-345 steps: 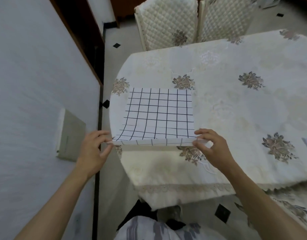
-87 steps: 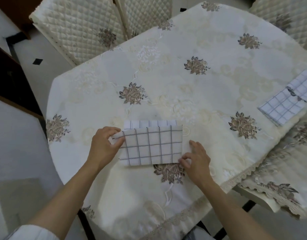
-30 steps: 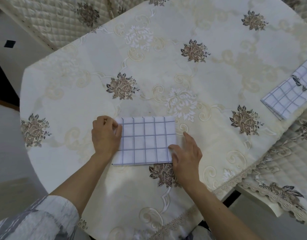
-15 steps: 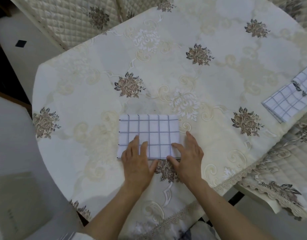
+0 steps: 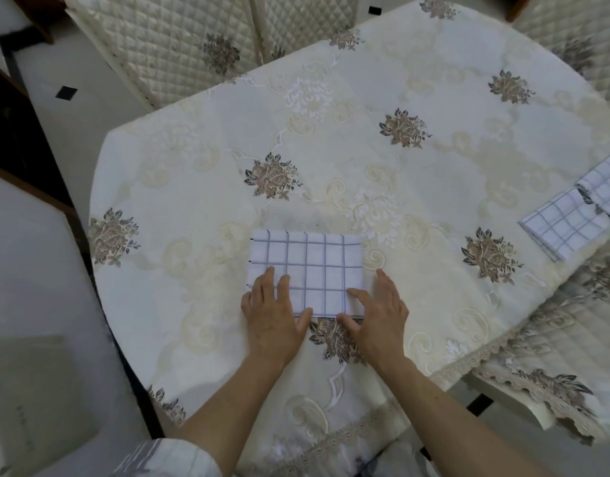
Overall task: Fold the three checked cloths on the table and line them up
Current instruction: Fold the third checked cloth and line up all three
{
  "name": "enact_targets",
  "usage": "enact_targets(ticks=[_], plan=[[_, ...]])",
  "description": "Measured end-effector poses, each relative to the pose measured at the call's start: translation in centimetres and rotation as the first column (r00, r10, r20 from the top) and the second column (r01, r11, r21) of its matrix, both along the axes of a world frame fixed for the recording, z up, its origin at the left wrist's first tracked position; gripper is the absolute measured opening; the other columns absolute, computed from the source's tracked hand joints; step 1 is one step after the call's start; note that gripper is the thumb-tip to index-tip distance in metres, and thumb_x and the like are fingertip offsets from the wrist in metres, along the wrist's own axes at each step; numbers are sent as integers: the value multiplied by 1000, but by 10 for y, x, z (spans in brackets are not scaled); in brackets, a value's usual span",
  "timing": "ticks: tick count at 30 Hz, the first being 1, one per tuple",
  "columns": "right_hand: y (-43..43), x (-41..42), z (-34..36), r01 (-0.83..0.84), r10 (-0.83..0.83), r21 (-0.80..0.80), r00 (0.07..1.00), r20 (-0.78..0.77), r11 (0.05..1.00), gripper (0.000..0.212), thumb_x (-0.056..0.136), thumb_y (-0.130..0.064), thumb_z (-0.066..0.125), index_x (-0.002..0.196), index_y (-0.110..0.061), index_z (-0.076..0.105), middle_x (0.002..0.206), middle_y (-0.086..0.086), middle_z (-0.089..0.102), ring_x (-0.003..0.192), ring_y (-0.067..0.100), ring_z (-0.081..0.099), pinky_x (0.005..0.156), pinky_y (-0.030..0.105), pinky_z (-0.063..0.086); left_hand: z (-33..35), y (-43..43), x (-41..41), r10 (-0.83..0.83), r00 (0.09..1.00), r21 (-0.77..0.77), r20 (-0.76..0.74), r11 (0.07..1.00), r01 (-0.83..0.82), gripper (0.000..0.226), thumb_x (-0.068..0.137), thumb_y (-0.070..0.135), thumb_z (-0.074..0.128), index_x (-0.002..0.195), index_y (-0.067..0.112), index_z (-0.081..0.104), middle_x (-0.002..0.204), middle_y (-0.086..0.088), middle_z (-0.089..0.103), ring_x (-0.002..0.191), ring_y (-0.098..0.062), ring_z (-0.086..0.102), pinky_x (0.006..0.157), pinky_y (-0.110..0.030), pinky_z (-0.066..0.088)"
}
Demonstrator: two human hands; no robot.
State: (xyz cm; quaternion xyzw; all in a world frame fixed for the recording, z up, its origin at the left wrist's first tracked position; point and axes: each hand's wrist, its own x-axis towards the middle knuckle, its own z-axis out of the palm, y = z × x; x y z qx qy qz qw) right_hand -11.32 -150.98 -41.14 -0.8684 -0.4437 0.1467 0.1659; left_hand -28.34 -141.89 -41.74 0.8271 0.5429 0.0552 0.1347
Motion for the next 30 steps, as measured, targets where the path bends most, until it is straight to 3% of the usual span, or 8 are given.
enact_targets(ticks=[7, 16, 21, 24, 27, 30], plan=[[3, -1, 1, 37, -37, 6, 999, -35, 999, 46, 68, -39, 84, 111, -31, 69, 157, 12, 28, 145, 30, 25, 106, 51, 28, -3, 9, -19, 19, 999, 4, -32, 1000, -19, 69, 75, 59, 70, 128, 20, 53, 147, -10, 41, 134, -32, 38, 102, -52, 32], [-1, 14, -1, -25, 24, -29, 999, -43, 999, 45, 73, -20, 78, 113, -37, 69, 157, 14, 29, 145, 36, 23, 104, 55, 31, -8, 31, -79, 244, 969, -13, 39, 970, -244, 80, 68, 60, 74, 134, 22, 51, 146, -9, 43, 133, -33, 37, 100, -56, 32], [-5, 20, 0, -85, 81, -71, 995, -63, 994, 50, 81, -10, 70, 121, -39, 65, 157, 15, 28, 146, 38, 19, 105, 58, 29, -2, 39, -90, 286, 956, -57, 71, 958, -282, 81, 68, 48, 83, 138, 25, 48, 149, -8, 40, 135, -34, 35, 102, -55, 30], [-1, 16, 9, -115, 108, -131, 992, -59, 985, 58, 76, -4, 69, 125, -35, 63, 160, 16, 20, 148, 37, 11, 108, 57, 26, 1, 39, -87, 286, 953, -81, 100, 957, -278, 79, 70, 40, 83, 139, 26, 47, 150, -8, 38, 136, -32, 32, 103, -54, 29], [7, -4, 14, -262, 266, -103, 964, 27, 959, 51, 75, -22, 71, 125, -29, 61, 160, 20, 17, 147, 42, 13, 106, 58, 30, 2, 38, -83, 271, 958, -77, 96, 961, -264, 78, 71, 35, 83, 139, 26, 47, 150, -8, 38, 135, -31, 32, 102, -54, 30], [13, -47, 15, -462, 473, -161, 880, 37, 872, 51, 89, -44, 57, 137, -32, 45, 163, 14, -9, 149, 35, -12, 117, 55, 14, 2, 39, -83, 263, 961, -78, 80, 963, -257, 76, 71, 36, 82, 139, 25, 48, 150, -8, 39, 134, -32, 32, 100, -54, 31]])
